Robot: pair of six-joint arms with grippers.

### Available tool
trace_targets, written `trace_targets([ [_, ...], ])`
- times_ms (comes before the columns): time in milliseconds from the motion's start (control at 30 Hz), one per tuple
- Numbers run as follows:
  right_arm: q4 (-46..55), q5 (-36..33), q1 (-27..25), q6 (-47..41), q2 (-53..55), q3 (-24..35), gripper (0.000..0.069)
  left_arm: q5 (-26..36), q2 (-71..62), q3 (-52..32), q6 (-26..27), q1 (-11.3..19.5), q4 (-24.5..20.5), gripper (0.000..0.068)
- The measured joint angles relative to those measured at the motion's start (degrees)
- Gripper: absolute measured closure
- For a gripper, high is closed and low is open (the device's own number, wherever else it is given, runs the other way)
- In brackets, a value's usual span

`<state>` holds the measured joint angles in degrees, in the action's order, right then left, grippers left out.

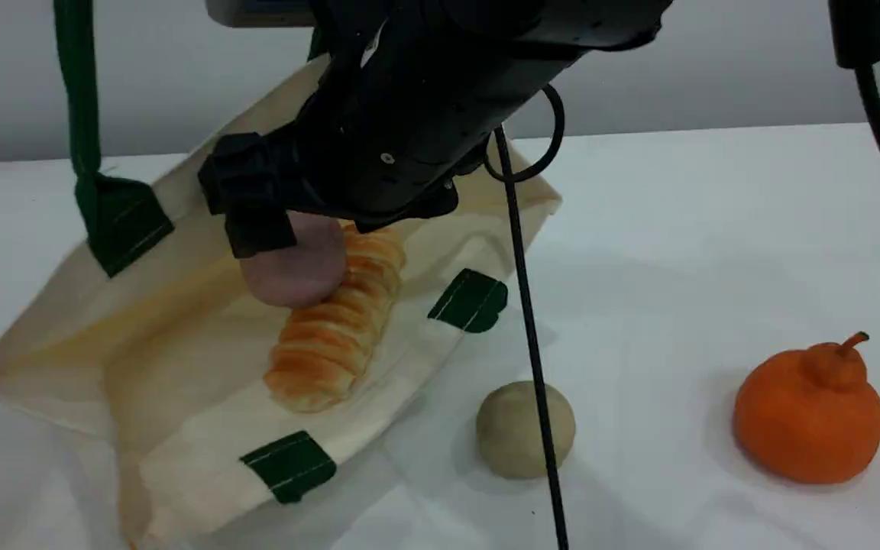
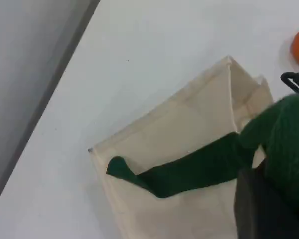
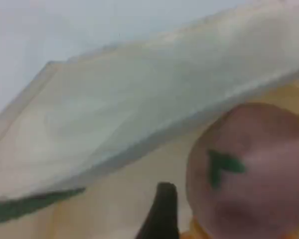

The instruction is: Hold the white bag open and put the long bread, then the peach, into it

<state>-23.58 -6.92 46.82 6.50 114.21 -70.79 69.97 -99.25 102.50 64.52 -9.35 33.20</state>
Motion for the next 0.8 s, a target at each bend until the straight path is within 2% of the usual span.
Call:
trace_targets([
  [200,2.7,-2.8,-1.0,0.1,-1.4,0.1,0.0062,0.0,0.0,0.0,0.0,0.0,0.0,0.0604],
  [400,5.5,-7.1,-4.8,0.2,-6.3,0.1,0.0069,0.0,0.0,0.0,0.0,0.0,-0.1,0.0604],
  [633,10.6,-12.5,-11.4,0.0,-12.0,0.1,0.0080,0.0,0.0,0.0,0.0,0.0,-0.2,0.0604],
  [800,12.8,-15.9,-17.9,0.0,-14.6,0.1,0.0087,0.0,0.0,0.0,-0.1,0.0,-0.2,0.0604],
])
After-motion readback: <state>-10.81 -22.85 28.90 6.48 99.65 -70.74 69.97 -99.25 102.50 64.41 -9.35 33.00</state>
